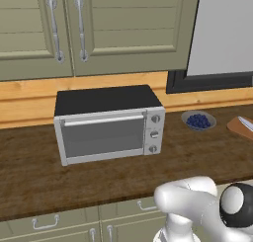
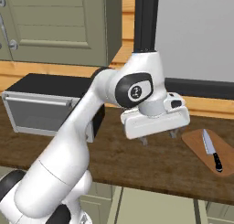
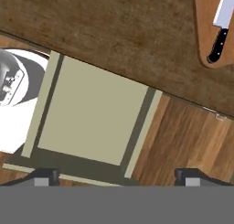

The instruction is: Pick up the knife from the drawer and place it on the cutting board. Then place the meat from the plate to the cutting board.

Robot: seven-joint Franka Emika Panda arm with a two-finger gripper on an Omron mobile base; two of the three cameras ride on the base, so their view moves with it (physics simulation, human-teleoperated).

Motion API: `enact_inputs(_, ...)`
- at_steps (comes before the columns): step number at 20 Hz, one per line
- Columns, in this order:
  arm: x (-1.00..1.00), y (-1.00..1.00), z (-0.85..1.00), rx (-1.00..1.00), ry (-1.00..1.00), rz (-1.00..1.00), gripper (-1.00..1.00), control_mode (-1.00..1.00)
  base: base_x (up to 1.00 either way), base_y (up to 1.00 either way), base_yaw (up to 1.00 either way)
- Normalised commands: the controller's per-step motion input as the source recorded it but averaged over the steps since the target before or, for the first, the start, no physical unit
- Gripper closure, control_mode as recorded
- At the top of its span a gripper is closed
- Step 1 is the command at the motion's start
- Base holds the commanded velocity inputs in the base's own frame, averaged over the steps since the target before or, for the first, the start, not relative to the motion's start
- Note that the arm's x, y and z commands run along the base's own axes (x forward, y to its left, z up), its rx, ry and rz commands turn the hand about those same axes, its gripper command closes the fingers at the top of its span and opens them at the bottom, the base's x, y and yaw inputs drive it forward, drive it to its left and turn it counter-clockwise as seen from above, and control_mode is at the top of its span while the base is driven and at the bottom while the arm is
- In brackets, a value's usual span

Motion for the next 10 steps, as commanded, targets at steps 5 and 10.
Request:
enact_inputs(5, -0.24, 1.00, 0.39, -0.14, -0.07, -0.12, -1.00, -1.00, 0.00, 0.00, 0.00)
enact_inputs(10, -0.16, 0.85, 0.20, 0.00, -0.38, -0.16, -1.00, -1.00, 0.00, 0.00, 0.00)
